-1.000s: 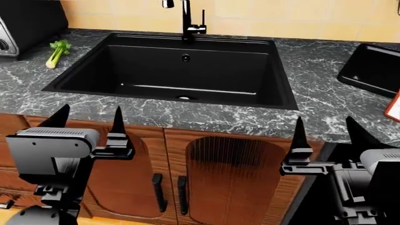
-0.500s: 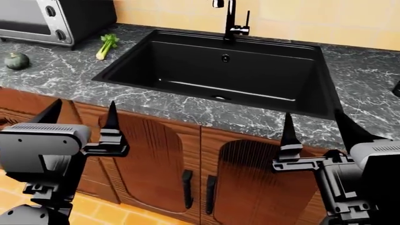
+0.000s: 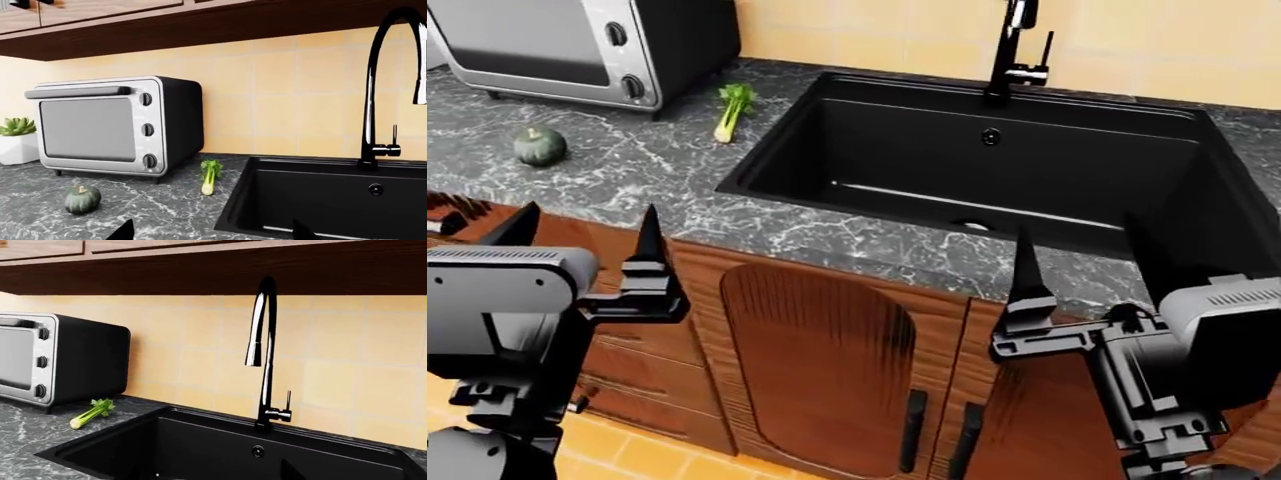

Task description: Pick up the fruits and vegetables and place them in the sink. Turn on the sink faucet to wash them. Then turn the sink off and put them in the tray.

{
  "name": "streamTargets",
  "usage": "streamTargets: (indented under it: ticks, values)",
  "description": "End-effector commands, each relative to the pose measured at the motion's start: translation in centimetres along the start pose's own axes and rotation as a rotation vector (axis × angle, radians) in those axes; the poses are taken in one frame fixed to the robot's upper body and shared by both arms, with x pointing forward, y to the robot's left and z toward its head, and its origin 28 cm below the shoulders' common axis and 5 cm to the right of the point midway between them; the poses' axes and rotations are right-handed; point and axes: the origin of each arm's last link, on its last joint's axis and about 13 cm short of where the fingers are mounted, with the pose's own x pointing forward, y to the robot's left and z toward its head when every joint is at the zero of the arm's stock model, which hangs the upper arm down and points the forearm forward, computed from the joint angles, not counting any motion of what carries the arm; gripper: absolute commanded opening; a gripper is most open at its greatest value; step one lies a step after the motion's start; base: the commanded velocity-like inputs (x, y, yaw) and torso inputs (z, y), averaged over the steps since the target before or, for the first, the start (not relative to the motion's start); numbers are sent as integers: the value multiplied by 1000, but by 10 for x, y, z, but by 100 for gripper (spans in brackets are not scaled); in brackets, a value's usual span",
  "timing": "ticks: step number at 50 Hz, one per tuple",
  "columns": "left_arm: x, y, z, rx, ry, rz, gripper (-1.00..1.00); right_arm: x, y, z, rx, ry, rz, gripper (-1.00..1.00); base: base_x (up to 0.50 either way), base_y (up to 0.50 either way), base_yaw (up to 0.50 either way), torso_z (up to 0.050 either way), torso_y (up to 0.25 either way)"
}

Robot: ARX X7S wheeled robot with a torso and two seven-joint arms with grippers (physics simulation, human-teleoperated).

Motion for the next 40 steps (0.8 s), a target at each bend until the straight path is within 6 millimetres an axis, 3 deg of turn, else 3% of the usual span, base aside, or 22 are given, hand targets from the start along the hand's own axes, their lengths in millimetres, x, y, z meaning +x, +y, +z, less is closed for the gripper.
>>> streamTargets:
  ticks: [1, 40]
  values:
    - [2, 4, 15, 10, -14, 7, 100, 6, 2, 10, -7, -12, 27, 100, 79, 542, 0, 0, 0]
    - [4, 18, 50, 81, -31, -8, 100, 26, -2, 46, -32, 18, 72, 100, 236, 446, 0, 0, 0]
